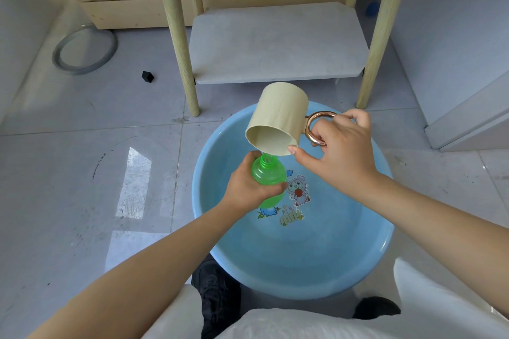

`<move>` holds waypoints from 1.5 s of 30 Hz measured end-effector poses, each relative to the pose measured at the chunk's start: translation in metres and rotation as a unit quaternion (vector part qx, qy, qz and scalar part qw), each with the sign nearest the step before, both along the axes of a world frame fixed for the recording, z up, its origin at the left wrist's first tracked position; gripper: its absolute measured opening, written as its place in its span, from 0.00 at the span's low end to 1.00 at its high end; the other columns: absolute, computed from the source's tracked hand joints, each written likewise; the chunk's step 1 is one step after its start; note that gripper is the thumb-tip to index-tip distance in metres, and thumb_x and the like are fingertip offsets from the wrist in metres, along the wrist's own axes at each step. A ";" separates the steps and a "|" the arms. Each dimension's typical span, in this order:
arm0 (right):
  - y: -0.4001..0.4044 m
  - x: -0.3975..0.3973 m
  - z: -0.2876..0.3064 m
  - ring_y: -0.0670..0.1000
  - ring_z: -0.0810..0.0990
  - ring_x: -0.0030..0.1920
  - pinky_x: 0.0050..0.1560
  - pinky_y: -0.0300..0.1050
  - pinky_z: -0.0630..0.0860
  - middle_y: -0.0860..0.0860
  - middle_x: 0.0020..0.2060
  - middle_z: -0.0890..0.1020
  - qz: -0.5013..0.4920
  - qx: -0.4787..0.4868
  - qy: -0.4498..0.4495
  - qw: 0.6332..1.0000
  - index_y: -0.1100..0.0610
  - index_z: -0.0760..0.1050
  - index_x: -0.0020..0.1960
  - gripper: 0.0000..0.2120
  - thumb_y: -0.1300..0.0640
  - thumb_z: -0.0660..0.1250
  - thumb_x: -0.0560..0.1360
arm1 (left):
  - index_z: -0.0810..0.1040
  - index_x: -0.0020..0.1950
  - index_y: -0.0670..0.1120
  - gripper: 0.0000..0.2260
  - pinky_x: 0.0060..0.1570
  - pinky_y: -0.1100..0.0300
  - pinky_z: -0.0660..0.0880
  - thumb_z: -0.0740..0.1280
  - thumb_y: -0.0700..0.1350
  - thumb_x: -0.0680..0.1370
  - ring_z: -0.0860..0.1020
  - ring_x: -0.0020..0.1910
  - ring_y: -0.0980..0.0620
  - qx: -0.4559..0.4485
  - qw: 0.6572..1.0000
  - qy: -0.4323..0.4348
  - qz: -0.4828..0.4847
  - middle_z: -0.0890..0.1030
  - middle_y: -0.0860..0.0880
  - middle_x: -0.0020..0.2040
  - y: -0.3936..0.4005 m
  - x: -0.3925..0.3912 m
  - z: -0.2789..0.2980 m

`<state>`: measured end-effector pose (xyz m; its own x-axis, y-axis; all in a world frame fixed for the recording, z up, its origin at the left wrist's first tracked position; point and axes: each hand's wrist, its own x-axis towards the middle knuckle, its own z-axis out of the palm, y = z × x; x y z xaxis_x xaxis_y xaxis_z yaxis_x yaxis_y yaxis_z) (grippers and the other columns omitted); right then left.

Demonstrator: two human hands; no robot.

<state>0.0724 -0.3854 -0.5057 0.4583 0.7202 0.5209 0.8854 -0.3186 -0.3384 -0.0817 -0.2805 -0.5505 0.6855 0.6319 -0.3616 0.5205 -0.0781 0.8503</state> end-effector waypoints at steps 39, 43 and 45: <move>0.004 0.003 0.007 0.49 0.65 0.29 0.52 0.44 0.60 0.43 0.26 0.64 0.000 0.013 -0.015 1.000 0.55 0.64 0.33 0.22 0.39 0.67 0.69 | 0.68 0.58 0.58 0.27 0.45 0.68 0.72 0.79 0.47 0.65 0.76 0.47 0.64 -0.004 1.000 -0.001 0.014 0.77 0.61 0.47 0.001 0.002 0.002; 0.004 0.012 0.004 0.54 0.70 0.32 0.46 0.43 0.57 0.44 0.23 0.68 -0.084 -0.073 0.162 0.980 0.54 0.65 0.31 0.25 0.34 0.64 0.70 | 0.69 0.57 0.57 0.26 0.44 0.69 0.72 0.79 0.47 0.65 0.76 0.47 0.64 -0.002 1.000 -0.004 0.026 0.77 0.61 0.47 0.003 0.002 0.002; 0.002 0.021 -0.003 0.56 0.70 0.34 0.45 0.45 0.58 0.45 0.23 0.68 -0.114 -0.128 0.198 0.965 0.53 0.62 0.30 0.25 0.35 0.65 0.71 | 0.69 0.57 0.56 0.26 0.43 0.70 0.72 0.79 0.47 0.65 0.76 0.47 0.64 -0.004 0.999 -0.009 0.032 0.77 0.60 0.47 0.004 0.002 0.002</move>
